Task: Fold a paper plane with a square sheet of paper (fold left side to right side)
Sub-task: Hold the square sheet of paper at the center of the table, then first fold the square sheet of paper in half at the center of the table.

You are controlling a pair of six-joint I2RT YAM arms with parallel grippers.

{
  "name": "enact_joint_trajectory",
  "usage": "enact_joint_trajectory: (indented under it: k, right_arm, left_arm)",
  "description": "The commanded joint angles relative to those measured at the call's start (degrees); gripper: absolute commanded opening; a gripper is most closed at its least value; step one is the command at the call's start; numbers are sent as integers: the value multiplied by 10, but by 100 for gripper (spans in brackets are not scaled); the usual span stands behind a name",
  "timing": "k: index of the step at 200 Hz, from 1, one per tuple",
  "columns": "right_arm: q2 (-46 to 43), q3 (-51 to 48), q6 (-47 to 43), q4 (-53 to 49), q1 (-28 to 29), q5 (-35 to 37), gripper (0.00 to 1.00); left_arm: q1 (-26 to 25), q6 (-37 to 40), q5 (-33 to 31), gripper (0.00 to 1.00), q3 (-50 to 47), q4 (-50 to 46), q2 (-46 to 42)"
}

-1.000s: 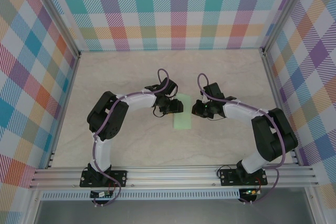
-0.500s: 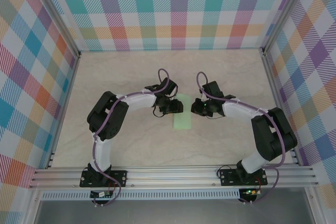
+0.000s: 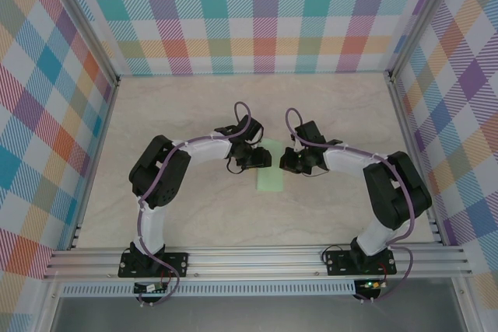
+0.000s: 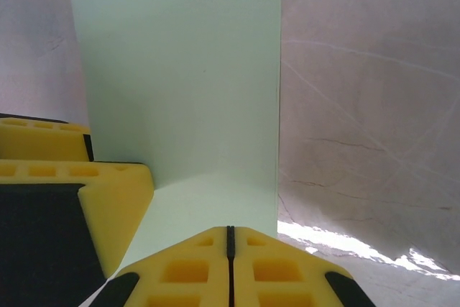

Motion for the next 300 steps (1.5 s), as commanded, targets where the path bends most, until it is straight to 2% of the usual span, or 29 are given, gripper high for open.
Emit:
enact_joint_trajectory:
  k: [1,106,154,195,226,261,300]
  right_arm:
    - [16,21,-5,2,5,-9,7]
    - [65,23,-24,-45,14,25,8]
    - [86,11,-25,-45,15,31,8]
    - [91,17,-21,-53,15,32,8]
    - [95,17,-21,-54,15,31,8]
    - [95,18,-20,-56,15,32,8]
    - [98,20,-21,-61,15,32,8]
  left_arm:
    - [-14,8,-8,48,-10,-26,43]
    - [-14,9,-9,48,-10,-27,31]
    - [-10,18,-29,51,-7,-45,-23]
    - [12,21,-28,54,-23,-48,-97]
    - [23,20,31,50,-48,-3,-131]
    - [20,-18,166,34,-57,98,-93]
    - [15,-28,183,29,-49,120,-43]
